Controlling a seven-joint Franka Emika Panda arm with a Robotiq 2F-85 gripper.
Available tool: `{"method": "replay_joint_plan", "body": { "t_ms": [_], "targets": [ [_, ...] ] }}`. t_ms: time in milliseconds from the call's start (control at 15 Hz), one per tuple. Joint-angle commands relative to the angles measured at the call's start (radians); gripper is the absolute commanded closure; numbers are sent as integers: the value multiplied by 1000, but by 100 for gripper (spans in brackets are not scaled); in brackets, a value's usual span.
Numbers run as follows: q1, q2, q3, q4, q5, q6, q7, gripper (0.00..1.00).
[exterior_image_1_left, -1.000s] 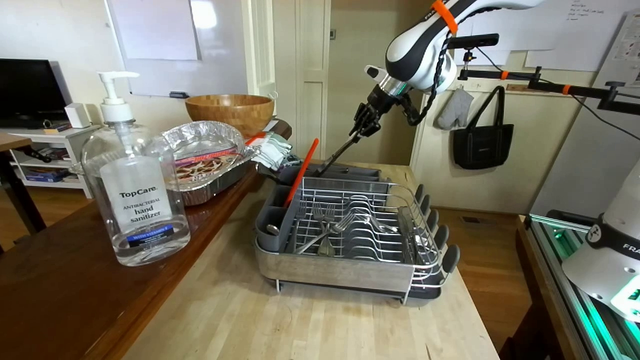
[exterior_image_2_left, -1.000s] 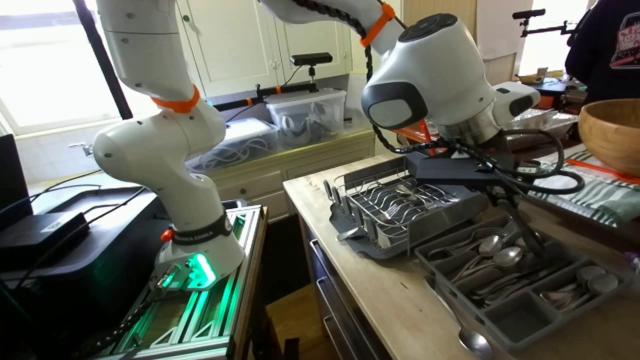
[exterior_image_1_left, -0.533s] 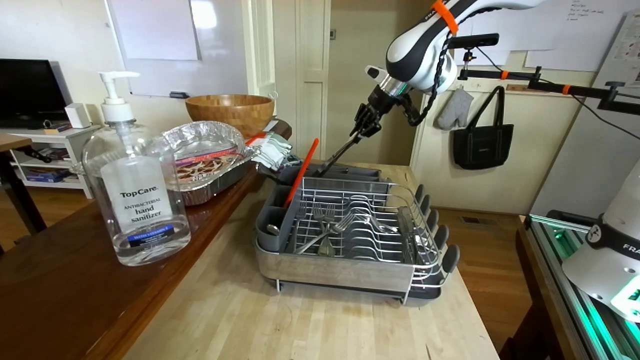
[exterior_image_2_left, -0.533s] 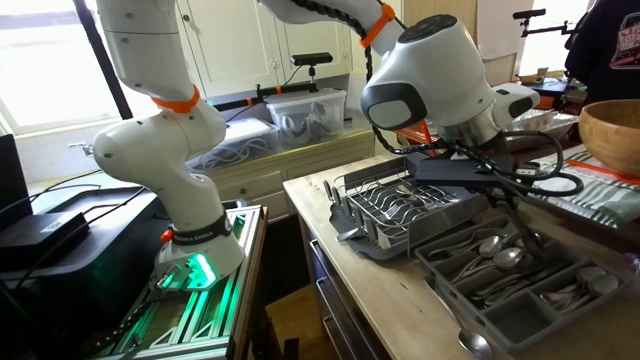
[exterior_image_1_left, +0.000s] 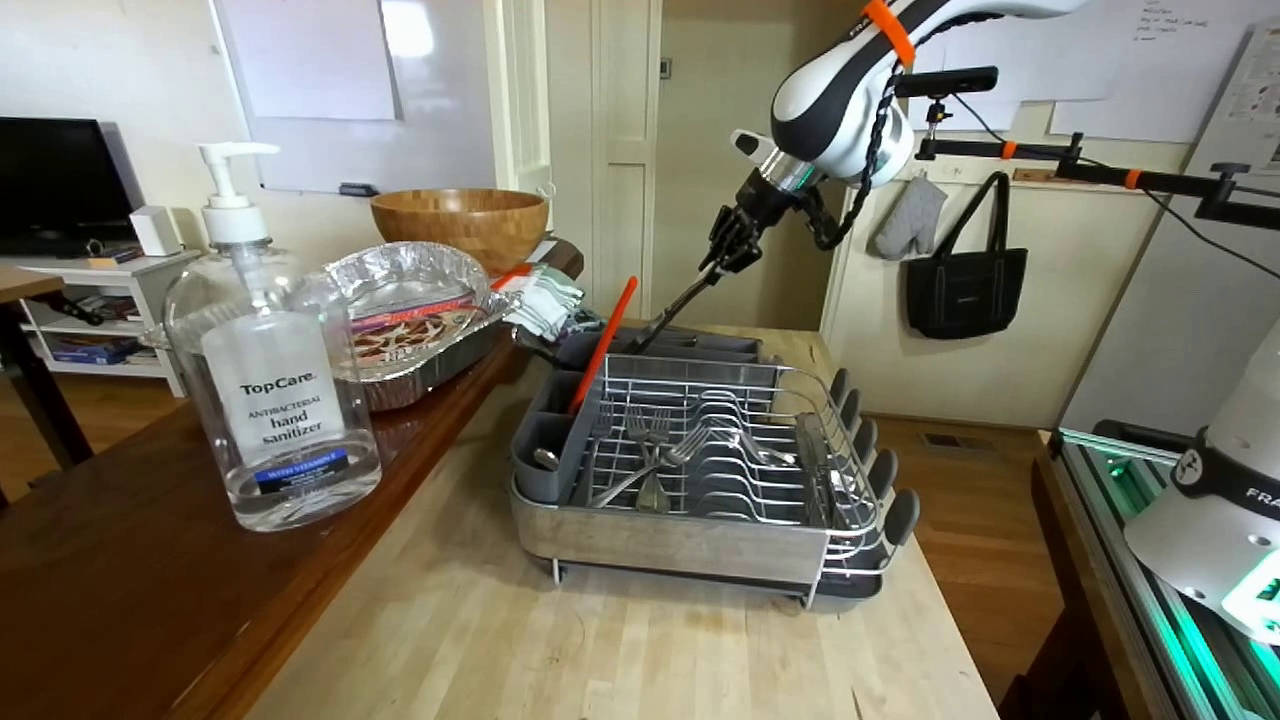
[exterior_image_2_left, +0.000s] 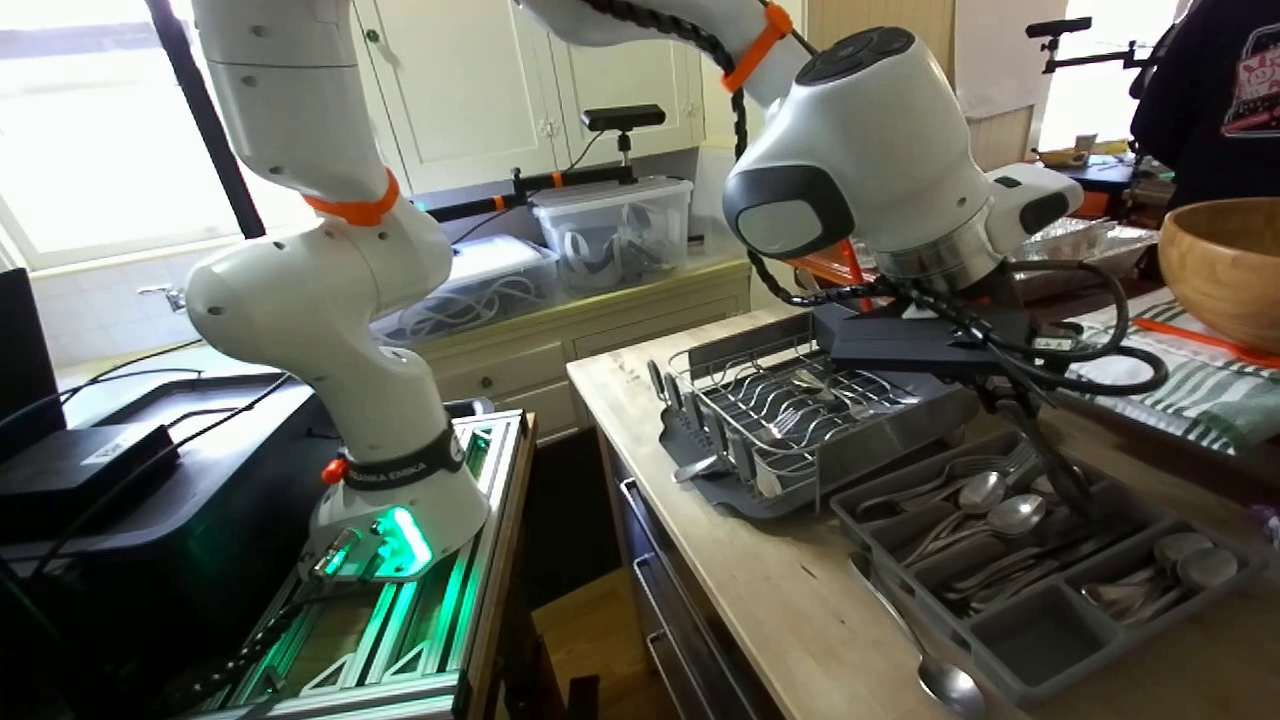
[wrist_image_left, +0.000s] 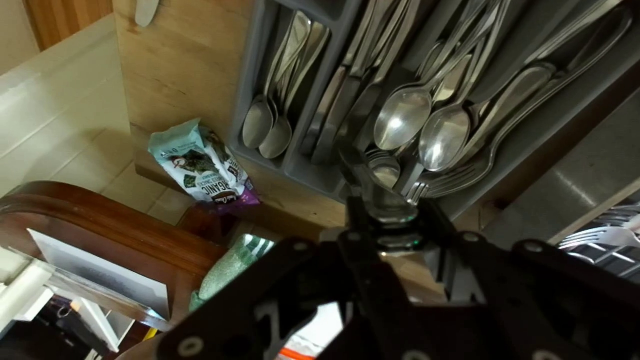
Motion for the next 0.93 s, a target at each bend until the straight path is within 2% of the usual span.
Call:
{"method": "replay_joint_plan", "body": {
  "t_ms": [0, 133, 267, 467, 867],
  "targets": [
    [-83, 6, 75, 47, 207, -3, -168, 93],
    [-127, 14, 96, 70, 335, -12, -264, 93],
    [-156, 19, 89, 66, 397, -33, -326, 93],
    [-186, 46, 68, 44, 410, -75, -361, 93],
    [-225, 61, 107, 16, 489, -64, -487, 93]
  ]
}}
